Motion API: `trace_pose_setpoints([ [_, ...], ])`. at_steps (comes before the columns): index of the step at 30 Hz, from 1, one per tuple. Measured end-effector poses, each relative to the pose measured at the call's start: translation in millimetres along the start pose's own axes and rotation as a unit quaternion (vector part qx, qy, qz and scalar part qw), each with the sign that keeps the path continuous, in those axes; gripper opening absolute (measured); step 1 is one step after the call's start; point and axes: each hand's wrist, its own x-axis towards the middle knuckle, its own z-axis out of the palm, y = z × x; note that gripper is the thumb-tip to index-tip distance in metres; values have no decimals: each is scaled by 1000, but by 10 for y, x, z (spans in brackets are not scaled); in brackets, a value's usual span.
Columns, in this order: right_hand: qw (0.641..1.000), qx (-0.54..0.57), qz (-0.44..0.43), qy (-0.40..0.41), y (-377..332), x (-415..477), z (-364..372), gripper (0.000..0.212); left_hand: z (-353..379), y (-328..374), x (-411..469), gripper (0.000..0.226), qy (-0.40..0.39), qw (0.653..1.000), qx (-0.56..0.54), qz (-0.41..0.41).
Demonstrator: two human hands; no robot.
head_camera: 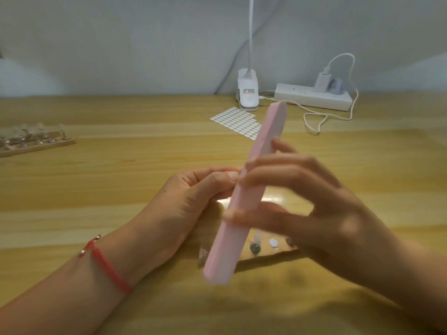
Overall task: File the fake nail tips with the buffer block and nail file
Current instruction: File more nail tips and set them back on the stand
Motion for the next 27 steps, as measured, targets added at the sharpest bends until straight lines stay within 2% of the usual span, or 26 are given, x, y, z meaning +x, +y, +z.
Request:
trace_pose_setpoints([
  [3, 994, -39, 92, 54, 239, 28, -116, 32, 13, -4, -4, 21, 7, 999, 42, 8],
  [5, 990, -20, 121, 68, 207, 30, -103, 31, 20, -17, -10, 22, 21, 998, 60, 6],
  [9, 999, 41, 26, 2, -32, -1, 44, 31, 50, -2, -51, 26, -9, 999, 42, 13],
  [12, 991, 15, 120, 55, 213, 8, -82, 32, 88, 7, -47, 21, 2, 999, 44, 28],
  [14, 984, 8, 162, 73, 264, 3, -118, 33, 86, -9, -27, 26, 28, 998, 45, 38],
  [16, 990, 6, 124, 60, 132, -8, -26, 32, 81, -4, -22, 32, 38, 999, 20, 31],
  [19, 999, 12, 47, 18, 23, -1, 47, 46, 82, 14, -29, 30, 29, 999, 8, 14],
  [22, 989, -2, 128, 69, 212, 9, -36, 34, 65, -4, -12, 34, 35, 998, 38, 18],
  [24, 987, 5, 139, 75, 167, 3, -21, 30, 64, 2, -24, 33, 31, 999, 34, 11],
  [27, 999, 20, 32, 16, -53, -19, 90, 32, 76, 33, -51, 34, 6, 1000, -10, -9],
])
